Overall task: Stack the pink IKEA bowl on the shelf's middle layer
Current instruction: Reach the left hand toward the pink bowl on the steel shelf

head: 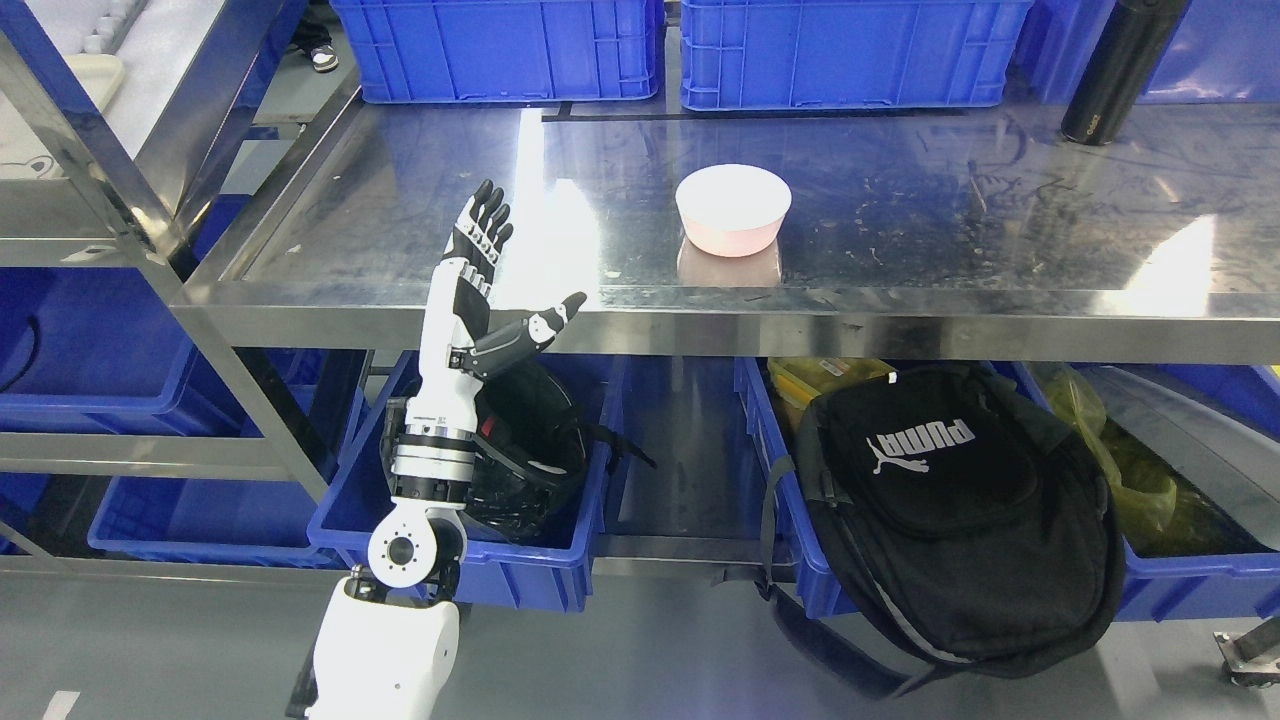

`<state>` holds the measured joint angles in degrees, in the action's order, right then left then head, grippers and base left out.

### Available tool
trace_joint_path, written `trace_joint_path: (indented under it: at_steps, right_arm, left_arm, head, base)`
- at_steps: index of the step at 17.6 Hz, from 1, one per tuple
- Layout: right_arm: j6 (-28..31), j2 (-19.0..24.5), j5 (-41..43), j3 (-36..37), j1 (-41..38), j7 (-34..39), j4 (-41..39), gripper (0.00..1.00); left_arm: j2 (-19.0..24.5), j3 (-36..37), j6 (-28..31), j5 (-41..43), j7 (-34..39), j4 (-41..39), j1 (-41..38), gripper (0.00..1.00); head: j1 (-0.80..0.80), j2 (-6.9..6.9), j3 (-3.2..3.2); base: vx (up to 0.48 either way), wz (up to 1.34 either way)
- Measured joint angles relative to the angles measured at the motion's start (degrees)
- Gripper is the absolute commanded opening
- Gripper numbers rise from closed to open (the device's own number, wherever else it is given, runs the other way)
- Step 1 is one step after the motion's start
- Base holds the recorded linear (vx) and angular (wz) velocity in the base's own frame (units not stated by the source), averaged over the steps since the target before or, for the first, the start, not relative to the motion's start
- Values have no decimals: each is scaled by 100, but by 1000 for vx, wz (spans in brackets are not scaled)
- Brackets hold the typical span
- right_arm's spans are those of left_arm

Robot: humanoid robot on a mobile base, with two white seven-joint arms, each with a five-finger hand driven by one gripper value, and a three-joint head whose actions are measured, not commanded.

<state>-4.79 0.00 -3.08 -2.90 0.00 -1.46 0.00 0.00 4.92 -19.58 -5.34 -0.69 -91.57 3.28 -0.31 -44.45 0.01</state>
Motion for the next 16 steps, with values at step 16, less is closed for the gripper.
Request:
trace_joint_path:
  at_steps: [16]
  right_arm:
    - [0,0,0,0,-1,4,0,100]
  left_arm:
    - [639,175,1561,2638,-2369,-6,1725,94]
  head:
    - [0,0,0]
  base:
    - [0,-2]
